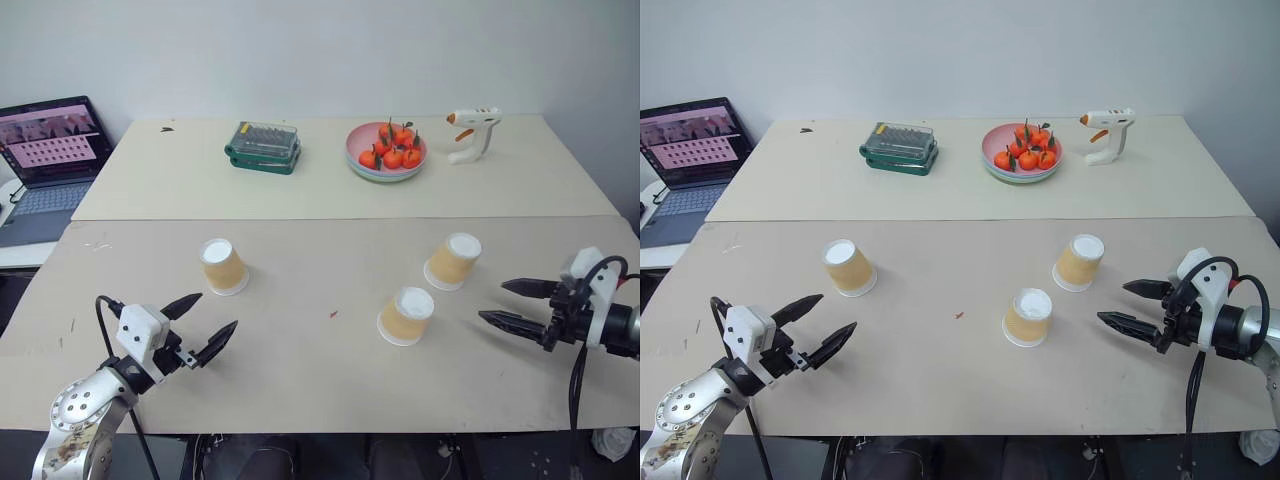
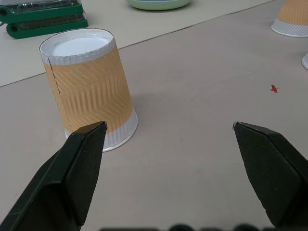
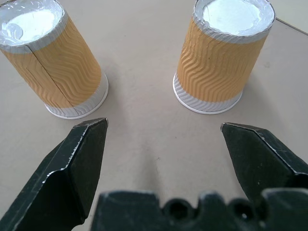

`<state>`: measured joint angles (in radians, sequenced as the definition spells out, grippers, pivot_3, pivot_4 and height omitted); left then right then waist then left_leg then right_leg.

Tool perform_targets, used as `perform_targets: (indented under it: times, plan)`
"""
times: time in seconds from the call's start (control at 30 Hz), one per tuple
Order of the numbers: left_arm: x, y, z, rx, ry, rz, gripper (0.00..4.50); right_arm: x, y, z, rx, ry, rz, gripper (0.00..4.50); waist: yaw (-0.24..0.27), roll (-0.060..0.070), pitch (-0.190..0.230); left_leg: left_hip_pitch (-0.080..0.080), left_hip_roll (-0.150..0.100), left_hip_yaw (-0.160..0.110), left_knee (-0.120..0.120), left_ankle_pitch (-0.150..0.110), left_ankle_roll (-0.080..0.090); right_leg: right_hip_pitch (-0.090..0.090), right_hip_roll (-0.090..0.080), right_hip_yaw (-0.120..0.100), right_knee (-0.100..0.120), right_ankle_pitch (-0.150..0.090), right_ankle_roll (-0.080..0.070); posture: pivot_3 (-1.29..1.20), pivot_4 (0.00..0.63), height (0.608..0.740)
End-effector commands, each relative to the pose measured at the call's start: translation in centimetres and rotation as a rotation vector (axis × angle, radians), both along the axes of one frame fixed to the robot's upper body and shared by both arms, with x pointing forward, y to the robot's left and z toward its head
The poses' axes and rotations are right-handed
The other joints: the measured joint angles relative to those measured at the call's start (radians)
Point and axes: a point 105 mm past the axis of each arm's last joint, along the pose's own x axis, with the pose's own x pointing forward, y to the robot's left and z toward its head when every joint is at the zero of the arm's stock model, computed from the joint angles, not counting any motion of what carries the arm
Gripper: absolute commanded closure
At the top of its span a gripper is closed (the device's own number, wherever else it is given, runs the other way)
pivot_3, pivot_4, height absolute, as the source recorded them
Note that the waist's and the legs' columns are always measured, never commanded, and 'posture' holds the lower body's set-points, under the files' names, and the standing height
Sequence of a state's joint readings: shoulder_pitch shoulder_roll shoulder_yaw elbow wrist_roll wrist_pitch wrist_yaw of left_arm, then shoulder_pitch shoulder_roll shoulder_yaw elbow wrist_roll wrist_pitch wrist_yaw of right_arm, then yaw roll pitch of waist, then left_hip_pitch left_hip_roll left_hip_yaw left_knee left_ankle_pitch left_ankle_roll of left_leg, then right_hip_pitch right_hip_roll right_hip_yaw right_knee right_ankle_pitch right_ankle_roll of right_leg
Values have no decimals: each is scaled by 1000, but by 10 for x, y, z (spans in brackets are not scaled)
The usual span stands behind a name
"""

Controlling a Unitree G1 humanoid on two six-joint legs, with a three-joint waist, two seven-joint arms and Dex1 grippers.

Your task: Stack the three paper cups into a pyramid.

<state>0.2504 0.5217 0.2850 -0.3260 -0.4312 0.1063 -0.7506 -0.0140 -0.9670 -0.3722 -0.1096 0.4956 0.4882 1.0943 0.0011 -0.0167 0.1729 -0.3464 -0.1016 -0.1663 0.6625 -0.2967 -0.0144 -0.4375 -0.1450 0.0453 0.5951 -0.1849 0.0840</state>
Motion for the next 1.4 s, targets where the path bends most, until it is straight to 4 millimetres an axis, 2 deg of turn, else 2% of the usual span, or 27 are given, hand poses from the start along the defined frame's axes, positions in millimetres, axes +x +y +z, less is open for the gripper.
perform_targets:
  times: [0.03, 0.13, 0.3, 0.47, 0.6, 0.93, 1.03, 1.2, 1.37, 1.4]
  plan:
    - [-1, -19, 19, -11, 0, -116, 0, -13, 18, 13, 32, -13, 82, 85, 0, 0, 0, 0, 0, 0, 0, 0, 0, 0, 0, 0, 0, 0, 0, 0, 150, 725]
    - [-6, -51, 38, -37, 61, -328, 0, -36, 48, 10, 75, 42, 208, 85, 13, 0, 0, -1, 1, -1, 1, 0, 0, -1, 1, -1, 2, 0, 0, 0, 150, 725]
    - [-3, -67, 58, -41, 64, -454, 0, -50, 74, 9, 111, 64, 288, 85, 3, -1, -2, 0, 1, 1, 6, -1, 1, 1, 1, -2, 1, 2, 0, 0, 150, 725]
    - [-3, -80, 69, -28, 84, -558, 0, -52, 87, 3, 121, 72, 316, 85, 0, -1, -2, 1, 3, 3, 7, -1, 1, 1, 2, -2, 2, 2, -1, 0, 150, 725]
    - [-5, -88, 70, 23, 106, -635, 0, -41, 89, -1, 112, 53, 306, 85, -1, -1, -2, 1, 6, 4, 8, -2, 0, 1, 5, -1, 1, 3, -2, 0, 150, 725]
    - [-9, -81, 58, 122, 137, -655, 0, -21, 87, -7, 101, 1, 283, 85, -4, -1, -2, -1, 11, 5, 15, -4, -3, 1, 12, 0, 1, 4, -4, 0, 150, 725]
    - [-13, -74, 49, 168, 161, -650, 0, -12, 94, -5, 110, -26, 314, 85, -10, -1, -2, 0, 12, 6, 15, -6, -1, 1, 13, 0, 1, 5, -5, 0, 150, 725]
    - [-18, -70, 46, 171, 178, -644, 0, -1, 108, -1, 117, -57, 381, 85, -14, -1, -2, 0, 13, 7, 15, -6, -1, 0, 13, 1, 1, 5, -5, 0, 150, 725]
    - [-21, -67, 42, 185, 183, -624, 0, 3, 120, -4, 128, -48, 447, 85, -14, -1, -2, 0, 13, 7, 15, -6, -1, 0, 14, 1, 1, 5, -5, 0, 150, 725]
    - [-21, -66, 42, 182, 184, -613, 0, 3, 121, -4, 137, -46, 457, 325, -14, -1, -2, 0, 13, 7, 15, -6, -1, -1, 14, 1, 1, 5, -5, 0, 150, 725]
